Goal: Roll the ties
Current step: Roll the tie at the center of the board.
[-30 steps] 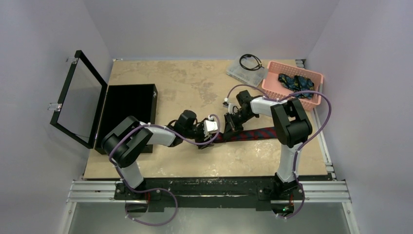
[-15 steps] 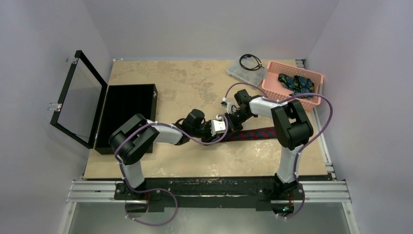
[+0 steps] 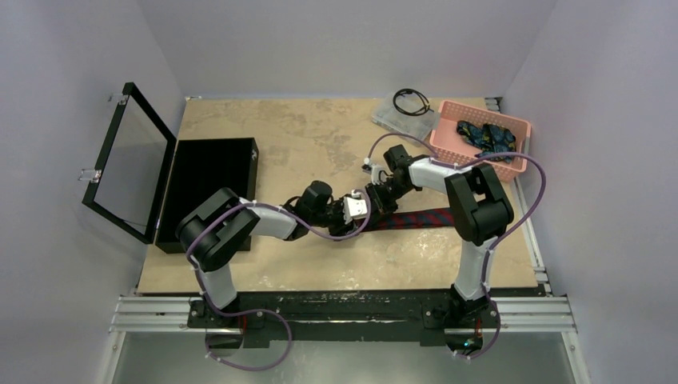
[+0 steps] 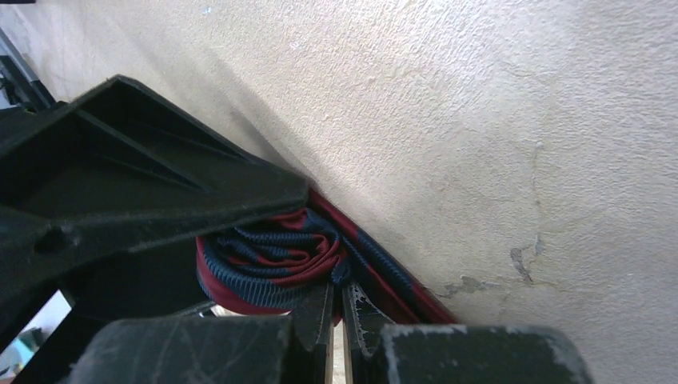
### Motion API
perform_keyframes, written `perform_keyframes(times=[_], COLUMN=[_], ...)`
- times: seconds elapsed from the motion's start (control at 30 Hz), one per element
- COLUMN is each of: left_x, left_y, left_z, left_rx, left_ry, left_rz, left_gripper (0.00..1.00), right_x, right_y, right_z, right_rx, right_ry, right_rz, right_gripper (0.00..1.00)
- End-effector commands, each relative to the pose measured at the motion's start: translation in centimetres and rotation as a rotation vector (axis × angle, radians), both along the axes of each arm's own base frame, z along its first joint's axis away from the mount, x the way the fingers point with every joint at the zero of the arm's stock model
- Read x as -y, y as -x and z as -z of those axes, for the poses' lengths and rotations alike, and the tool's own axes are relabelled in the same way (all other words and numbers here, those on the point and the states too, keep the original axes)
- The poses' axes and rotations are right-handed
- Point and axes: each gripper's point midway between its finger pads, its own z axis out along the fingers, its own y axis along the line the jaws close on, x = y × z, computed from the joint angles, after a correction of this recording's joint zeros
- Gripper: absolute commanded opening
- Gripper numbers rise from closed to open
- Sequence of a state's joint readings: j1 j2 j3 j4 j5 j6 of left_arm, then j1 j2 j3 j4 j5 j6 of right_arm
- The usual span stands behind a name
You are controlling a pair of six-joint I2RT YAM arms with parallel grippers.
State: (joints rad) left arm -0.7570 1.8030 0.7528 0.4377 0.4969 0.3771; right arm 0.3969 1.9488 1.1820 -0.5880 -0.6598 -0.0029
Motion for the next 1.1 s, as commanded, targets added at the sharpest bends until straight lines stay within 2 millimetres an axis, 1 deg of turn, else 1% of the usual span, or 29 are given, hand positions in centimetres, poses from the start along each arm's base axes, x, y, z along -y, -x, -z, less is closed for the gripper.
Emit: perform_keyframes(times=[0.0,0.1,0.2,0.3,0.37,0.43,0.57,0.67,0.77,0.83,0.93,1.07], left_x=[-1.8,-2.2,-1.6,-0.3,0.5,1.2,2.8,4.1,5.2,5.4,4.9,3.7], left_y=[0.5,0.3,0.2,-0.2,-0.2,0.0,1.1,1.2,0.8,0.6,0.8,1.3], left_z=[-0.3,-1.0,-1.6,-2.2,-2.5,-3.4,-5.7,-6.2,-5.8,-4.8,-2.5,0.9], left_rx=[-0.061,-0.049,-0.034,-0.032,-0.015,0.001,0.006,-0.017,-0.028,-0.048,-0.069,-0.098], left_ry=[0.043,0.076,0.103,0.138,0.159,0.191,0.238,0.245,0.243,0.228,0.181,0.11], left_rz=[-0.044,-0.038,-0.001,0.014,0.03,0.054,0.109,0.102,0.081,0.062,0.054,0.043], left_gripper=[0.55,0.55,0.53,0.53,0.51,0.47,0.39,0.37,0.38,0.41,0.42,0.46], right_x=[1.6,1.9,2.1,2.1,2.1,2.2,2.2,2.0,1.9,1.8,1.6,1.4], right_y=[-0.9,-0.7,-0.7,-0.6,-0.6,-0.6,-0.6,-0.6,-0.5,-0.5,-0.5,-0.5], right_z=[3.4,3.9,4.2,4.4,4.7,4.8,4.9,4.9,4.7,4.6,4.6,4.6], right_rx=[0.048,0.048,0.049,0.05,0.051,0.048,0.049,0.05,0.049,0.051,0.05,0.05], right_ry=[0.099,0.114,0.122,0.123,0.125,0.127,0.126,0.117,0.104,0.098,0.087,0.072], right_rz=[-0.015,-0.019,-0.018,-0.02,-0.024,-0.027,-0.031,-0.033,-0.033,-0.029,-0.028,-0.028], right_gripper=[0.0,0.0,0.0,0.0,0.0,0.0,0.0,0.0,0.0,0.0,0.0,0.0])
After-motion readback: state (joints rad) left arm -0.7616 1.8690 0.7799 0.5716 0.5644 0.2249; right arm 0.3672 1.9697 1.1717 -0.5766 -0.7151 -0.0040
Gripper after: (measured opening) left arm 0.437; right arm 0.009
